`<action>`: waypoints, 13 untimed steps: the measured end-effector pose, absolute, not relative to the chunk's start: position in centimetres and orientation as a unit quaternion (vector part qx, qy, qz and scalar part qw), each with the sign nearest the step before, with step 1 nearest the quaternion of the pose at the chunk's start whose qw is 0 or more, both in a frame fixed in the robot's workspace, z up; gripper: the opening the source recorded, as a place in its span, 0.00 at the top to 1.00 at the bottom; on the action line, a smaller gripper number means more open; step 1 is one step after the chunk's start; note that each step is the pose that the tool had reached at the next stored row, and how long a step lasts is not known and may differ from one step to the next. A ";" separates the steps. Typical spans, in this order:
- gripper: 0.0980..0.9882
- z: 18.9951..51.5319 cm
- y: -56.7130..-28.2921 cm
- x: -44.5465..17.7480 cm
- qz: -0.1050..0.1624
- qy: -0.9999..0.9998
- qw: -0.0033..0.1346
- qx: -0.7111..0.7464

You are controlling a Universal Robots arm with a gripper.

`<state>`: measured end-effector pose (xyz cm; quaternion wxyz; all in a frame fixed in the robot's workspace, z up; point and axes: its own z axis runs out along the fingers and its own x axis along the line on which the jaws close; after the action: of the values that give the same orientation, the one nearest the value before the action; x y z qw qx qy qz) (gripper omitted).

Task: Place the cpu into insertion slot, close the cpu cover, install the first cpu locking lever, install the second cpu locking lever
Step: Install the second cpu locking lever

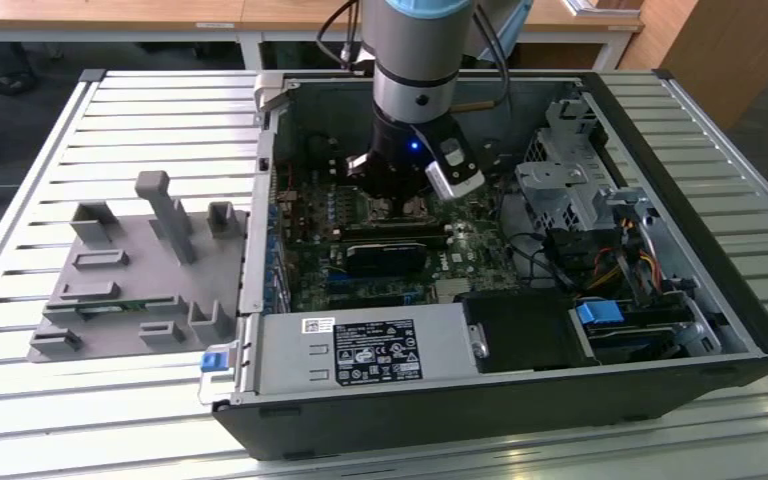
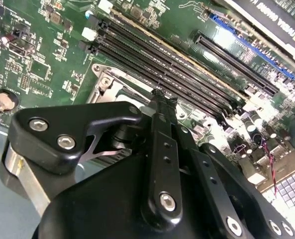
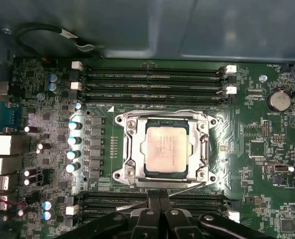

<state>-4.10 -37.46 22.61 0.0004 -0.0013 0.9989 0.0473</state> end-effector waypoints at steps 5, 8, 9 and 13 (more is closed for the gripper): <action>0.99 22.5 -37.8 -4.6 0.061 0.998 0.000 -0.001; 0.99 22.5 -38.0 -5.0 0.065 0.998 0.000 -0.001; 0.99 22.5 -38.0 -5.1 0.066 0.998 0.000 -0.001; 0.99 22.4 -38.3 -5.4 0.068 0.998 0.000 -0.001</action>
<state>-5.37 -38.25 22.44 0.0004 -0.0014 0.9977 0.0681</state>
